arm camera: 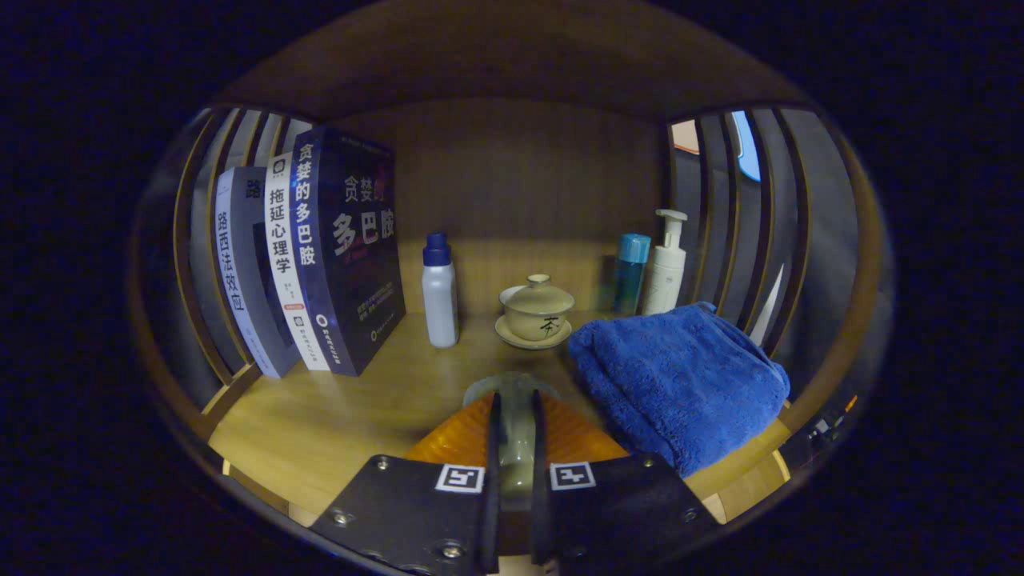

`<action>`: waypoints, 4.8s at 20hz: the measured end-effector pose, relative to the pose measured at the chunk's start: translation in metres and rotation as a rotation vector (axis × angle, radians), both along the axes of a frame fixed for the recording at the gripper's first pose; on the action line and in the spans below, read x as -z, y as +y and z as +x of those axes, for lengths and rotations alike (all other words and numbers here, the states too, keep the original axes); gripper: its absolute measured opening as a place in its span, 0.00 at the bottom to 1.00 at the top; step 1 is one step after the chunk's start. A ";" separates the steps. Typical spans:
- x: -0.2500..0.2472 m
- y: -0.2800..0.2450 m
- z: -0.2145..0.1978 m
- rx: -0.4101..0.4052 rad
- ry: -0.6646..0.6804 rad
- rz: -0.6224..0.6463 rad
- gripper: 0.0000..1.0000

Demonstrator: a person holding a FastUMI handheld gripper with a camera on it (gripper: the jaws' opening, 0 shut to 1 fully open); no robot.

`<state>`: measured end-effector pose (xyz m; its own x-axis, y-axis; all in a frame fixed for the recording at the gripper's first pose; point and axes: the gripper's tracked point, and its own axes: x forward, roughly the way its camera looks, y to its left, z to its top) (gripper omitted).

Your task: Pull open the drawer, take out the items inside it, and place them on the countertop above the cabinet.

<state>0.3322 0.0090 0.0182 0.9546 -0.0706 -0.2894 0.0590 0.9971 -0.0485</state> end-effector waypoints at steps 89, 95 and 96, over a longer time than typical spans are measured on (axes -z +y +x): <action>0.111 0.028 -0.260 -0.117 -0.218 0.022 0.98; 0.111 0.033 -0.223 -0.102 -0.236 0.007 0.99; 0.110 0.031 -0.217 -0.105 -0.245 0.014 0.99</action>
